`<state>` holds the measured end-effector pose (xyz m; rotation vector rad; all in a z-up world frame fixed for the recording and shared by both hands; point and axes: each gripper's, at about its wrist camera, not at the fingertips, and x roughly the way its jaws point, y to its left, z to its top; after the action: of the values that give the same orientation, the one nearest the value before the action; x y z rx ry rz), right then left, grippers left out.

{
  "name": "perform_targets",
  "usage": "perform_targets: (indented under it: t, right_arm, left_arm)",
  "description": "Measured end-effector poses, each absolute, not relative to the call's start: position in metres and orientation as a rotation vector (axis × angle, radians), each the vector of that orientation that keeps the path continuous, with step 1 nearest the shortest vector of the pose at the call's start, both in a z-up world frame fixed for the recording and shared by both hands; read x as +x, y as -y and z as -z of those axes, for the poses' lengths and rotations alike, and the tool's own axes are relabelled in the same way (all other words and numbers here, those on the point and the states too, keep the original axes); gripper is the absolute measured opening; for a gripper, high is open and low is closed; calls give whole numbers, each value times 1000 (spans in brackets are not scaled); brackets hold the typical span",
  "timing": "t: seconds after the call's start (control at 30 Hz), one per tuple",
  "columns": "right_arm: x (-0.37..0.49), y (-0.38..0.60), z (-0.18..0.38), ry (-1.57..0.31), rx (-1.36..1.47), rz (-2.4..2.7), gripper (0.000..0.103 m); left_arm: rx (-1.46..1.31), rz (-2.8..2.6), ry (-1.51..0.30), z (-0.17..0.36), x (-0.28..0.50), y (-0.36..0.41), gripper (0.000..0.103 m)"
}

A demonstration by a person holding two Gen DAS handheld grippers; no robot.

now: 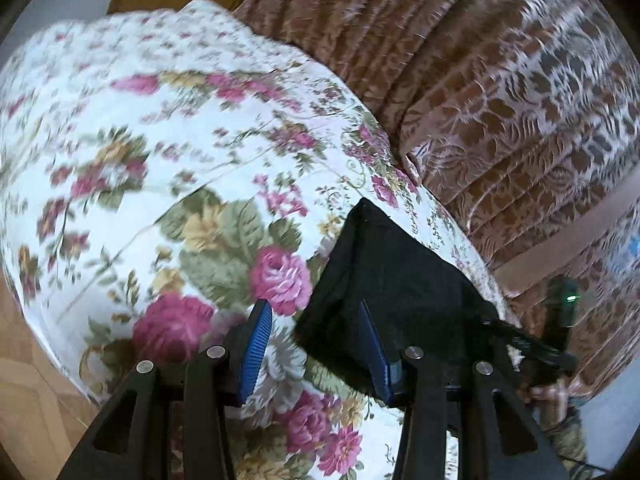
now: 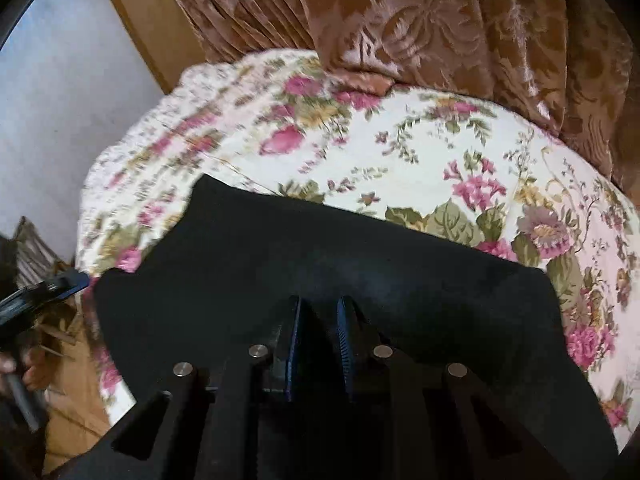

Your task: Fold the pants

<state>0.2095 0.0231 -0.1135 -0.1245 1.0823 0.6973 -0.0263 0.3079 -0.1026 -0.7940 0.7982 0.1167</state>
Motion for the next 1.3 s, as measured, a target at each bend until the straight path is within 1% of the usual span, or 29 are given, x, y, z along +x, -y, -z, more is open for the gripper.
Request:
perform_targets:
  t: [0.07, 0.3, 0.43, 0.47, 0.53, 0.7, 0.73, 0.77, 0.87, 0.93, 1.0, 1.03, 1.07, 1.1, 1.13, 1.17, 1.23, 1.3]
  right_arm:
    - [214, -25, 121, -1091, -121, -660, 15]
    - [222, -24, 129, -1114, -87, -620, 13]
    - [224, -26, 133, -1113, -73, -604, 12]
    - [224, -26, 133, -1112, -70, -599, 12]
    - [222, -27, 133, -1107, -71, -592, 12]
    - [222, -23, 133, -1103, -51, -599, 13]
    - [223, -23, 133, -1104, -42, -601, 13]
    - [223, -22, 133, -1106, -37, -602, 13]
    - [223, -22, 133, -1110, -29, -603, 13]
    - [223, -22, 133, -1112, -31, -602, 13]
    - [221, -23, 128, -1117, -32, -609, 18]
    - [219, -23, 124, -1118, -36, -619, 25]
    - [217, -24, 116, -1113, -45, -635, 37]
    - [215, -25, 111, -1104, -54, -644, 41]
    - [212, -27, 104, -1085, -70, -655, 45]
    - [209, -31, 95, -1058, -96, -670, 45]
    - [206, -40, 84, -1025, -127, -692, 46]
    - [209, -55, 79, -1030, -139, -754, 53]
  left_arm:
    - [-842, -108, -789, 107, -28, -312, 45]
    - [-1029, 0, -728, 114, -33, -321, 45]
    - [-1004, 12, -791, 120, -19, -308, 46]
    - [-1011, 21, -801, 123, -16, -305, 48]
    - [-1039, 52, -820, 129, -11, -299, 49]
    - [-1020, 50, -848, 135, 2, -287, 48]
    - [-1026, 54, -831, 135, 2, -287, 45]
    - [-1008, 51, -808, 132, 2, -286, 34]
    - [-871, 22, -757, 115, 1, -276, 17]
    - [-759, 13, -703, 95, -3, -265, 16]
    - [-631, -13, -688, 80, -6, -253, 16]
    - [-601, -32, -717, 81, -5, -251, 16]
    - [-583, -60, -765, 89, 0, -252, 16]
    - [-585, -96, -806, 99, 2, -256, 16]
    - [-624, -118, -848, 113, 5, -263, 16]
    - [-664, -124, -870, 124, 6, -267, 16]
    - [-657, -123, -854, 129, 6, -267, 17]
    - [-634, -121, -843, 129, 6, -266, 18]
